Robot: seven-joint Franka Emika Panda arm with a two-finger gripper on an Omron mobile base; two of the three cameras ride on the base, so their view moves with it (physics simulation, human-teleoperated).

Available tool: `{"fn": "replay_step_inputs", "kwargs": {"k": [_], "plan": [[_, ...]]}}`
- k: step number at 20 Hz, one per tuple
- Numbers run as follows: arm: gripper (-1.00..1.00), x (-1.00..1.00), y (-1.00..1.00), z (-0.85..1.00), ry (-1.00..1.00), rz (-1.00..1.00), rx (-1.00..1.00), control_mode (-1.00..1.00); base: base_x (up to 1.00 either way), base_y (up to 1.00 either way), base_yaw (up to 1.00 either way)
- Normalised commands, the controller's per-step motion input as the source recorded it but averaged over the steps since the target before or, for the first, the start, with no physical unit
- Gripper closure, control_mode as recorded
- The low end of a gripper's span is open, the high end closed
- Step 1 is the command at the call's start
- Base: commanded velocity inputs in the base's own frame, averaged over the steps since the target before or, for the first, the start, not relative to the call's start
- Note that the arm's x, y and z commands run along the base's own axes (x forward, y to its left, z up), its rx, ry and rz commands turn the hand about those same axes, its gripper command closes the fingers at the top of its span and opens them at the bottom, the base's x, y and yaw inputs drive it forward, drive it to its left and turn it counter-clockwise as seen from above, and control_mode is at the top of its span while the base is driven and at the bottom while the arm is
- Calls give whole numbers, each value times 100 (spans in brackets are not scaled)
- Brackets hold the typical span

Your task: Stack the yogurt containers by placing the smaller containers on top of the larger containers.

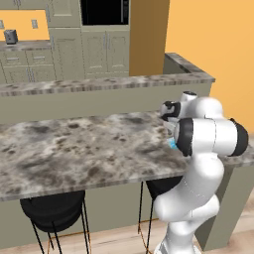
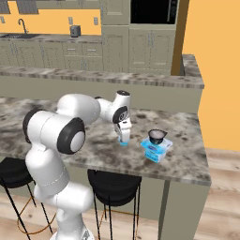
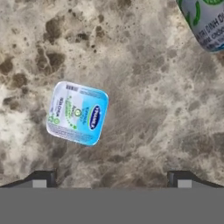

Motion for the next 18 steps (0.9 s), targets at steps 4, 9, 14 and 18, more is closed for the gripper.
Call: {"fn": "replay_step_inputs", "kwargs": {"k": [4,9,14,18], "plan": [[-100,30,-15,-13,7,0,2,-100,0,0,0],[-100,31,-9,-13,8,0,1,-100,0,0,0],[-100,17,0,-10,7,0,0,-100,0,0,0],[-100,7,0,-13,9,0,0,-100,0,0,0]]}}
